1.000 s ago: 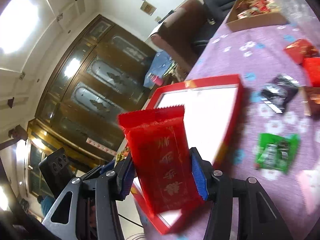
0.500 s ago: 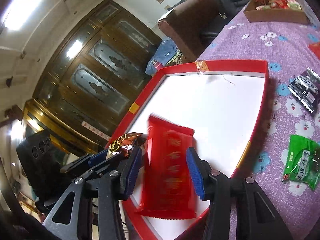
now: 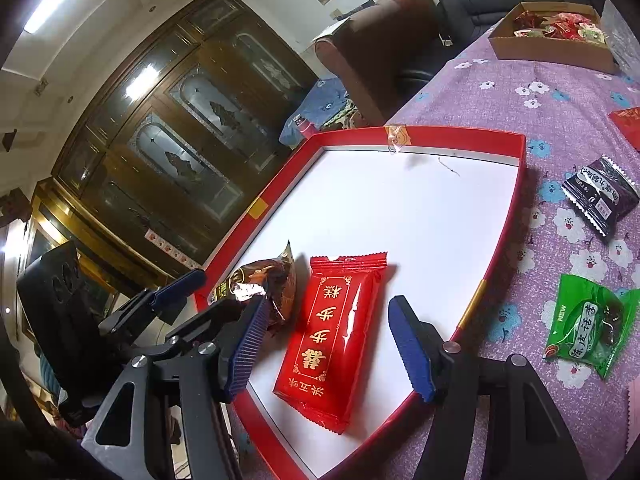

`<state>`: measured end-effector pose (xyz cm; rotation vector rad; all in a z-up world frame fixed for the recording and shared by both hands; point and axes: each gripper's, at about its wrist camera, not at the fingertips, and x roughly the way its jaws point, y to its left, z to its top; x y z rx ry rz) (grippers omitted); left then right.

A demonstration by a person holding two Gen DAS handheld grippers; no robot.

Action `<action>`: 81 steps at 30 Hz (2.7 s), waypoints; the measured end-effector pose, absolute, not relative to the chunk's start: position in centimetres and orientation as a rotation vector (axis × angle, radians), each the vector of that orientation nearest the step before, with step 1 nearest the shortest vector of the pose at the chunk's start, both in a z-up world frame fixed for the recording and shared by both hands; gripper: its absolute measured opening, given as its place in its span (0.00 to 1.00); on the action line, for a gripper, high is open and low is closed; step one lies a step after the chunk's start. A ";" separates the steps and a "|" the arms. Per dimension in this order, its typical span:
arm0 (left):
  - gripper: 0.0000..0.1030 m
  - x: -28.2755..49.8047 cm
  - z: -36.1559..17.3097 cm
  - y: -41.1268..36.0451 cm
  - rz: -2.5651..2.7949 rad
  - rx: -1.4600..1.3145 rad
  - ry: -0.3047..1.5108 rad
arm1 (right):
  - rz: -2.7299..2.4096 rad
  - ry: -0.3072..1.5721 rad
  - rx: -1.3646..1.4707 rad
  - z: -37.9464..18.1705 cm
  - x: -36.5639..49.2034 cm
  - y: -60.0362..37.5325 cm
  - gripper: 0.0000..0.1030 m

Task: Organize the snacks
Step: 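Carry both packets into the red-rimmed white tray and open both tools, then move left tool to the white heart-print packet while right tool reaches pink bear packet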

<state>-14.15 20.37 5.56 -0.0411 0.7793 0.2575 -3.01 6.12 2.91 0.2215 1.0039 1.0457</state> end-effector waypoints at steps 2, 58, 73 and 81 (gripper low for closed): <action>0.74 -14.2 5.7 20.3 0.284 -0.030 0.768 | 1.040 1.004 0.215 2.9 -3.0 6.1 0.62; 0.82 -5.1 6.0 -1.9 -0.195 0.291 0.908 | 0.554 1.230 0.637 1.9 5.7 -21.4 0.79; 0.82 -5.2 4.0 -4.0 -0.234 0.350 0.919 | 0.384 1.118 0.254 2.7 3.7 -16.5 0.65; 0.82 -3.9 3.0 -3.7 -0.295 0.277 0.958 | 0.385 1.104 0.148 2.2 3.9 -14.6 0.57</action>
